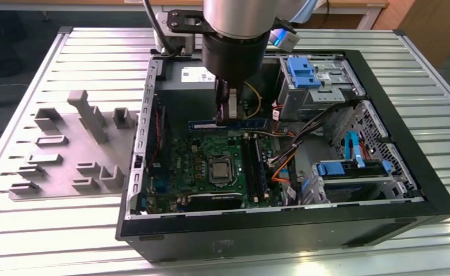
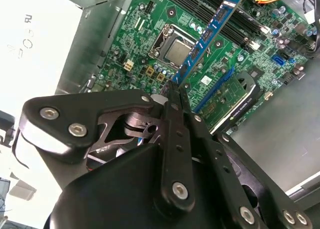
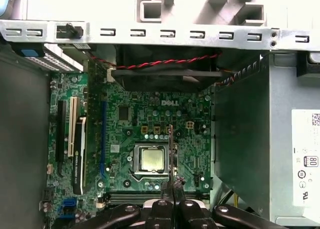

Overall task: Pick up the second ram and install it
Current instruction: 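Pick up the second ram and move it above second insertion slot, then insert the second ram into the second slot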

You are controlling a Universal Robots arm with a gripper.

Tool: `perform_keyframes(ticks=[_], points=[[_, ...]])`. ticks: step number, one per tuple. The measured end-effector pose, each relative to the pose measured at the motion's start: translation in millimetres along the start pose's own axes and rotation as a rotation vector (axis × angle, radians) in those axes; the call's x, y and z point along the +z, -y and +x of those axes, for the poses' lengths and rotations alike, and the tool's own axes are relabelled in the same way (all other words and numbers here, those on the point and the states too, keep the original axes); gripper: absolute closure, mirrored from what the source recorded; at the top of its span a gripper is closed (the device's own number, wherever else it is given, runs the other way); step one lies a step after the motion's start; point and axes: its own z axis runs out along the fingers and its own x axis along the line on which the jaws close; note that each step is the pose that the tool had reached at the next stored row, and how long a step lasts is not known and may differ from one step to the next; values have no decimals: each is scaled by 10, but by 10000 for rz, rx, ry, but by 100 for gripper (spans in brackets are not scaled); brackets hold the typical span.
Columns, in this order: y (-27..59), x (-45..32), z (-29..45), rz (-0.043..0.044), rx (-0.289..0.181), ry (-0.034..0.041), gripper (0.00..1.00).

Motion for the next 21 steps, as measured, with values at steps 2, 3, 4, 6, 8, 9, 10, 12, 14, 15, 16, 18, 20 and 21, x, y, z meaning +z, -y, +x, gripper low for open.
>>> perform_keyframes(ticks=[2,3,4,6,8,9,10,12,14,15,16,18,20,21], points=[[0,2,0,1,1,2,88],[0,3,0,0,0,1,88],[0,3,0,0,1,2,88],[0,3,0,1,1,2,88],[0,3,0,1,1,2,88],[0,3,0,0,1,2,88],[0,4,0,1,0,2,88],[0,4,0,0,0,2,88],[0,4,0,1,17,2,88],[0,5,0,3,70,6,88],[0,6,0,5,148,11,88],[1,8,0,10,316,22,88],[1,9,0,16,561,34,88],[1,11,0,20,684,43,88]])
